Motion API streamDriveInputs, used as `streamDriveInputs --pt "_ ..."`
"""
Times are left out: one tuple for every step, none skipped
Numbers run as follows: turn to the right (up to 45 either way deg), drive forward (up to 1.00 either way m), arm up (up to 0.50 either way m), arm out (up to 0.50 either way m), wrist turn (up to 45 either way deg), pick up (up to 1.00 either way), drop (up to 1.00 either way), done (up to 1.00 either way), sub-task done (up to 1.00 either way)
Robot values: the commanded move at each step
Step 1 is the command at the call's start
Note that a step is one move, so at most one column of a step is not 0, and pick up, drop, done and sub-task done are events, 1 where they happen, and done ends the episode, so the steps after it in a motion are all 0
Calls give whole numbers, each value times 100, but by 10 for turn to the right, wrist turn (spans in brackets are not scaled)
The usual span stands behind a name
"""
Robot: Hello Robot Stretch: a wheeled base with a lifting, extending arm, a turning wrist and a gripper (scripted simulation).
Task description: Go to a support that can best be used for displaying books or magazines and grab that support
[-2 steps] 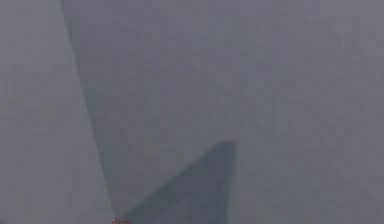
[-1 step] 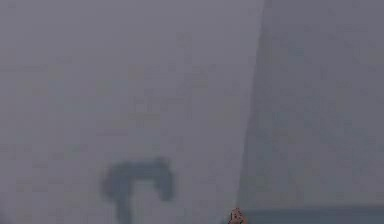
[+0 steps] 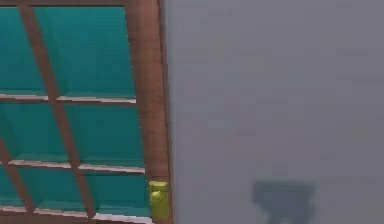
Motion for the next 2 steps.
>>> streamDriveInputs --pt "-180 0 0 0 0 0 0 0 0" --pt "0 0 8 0 0 0 0 0 0"
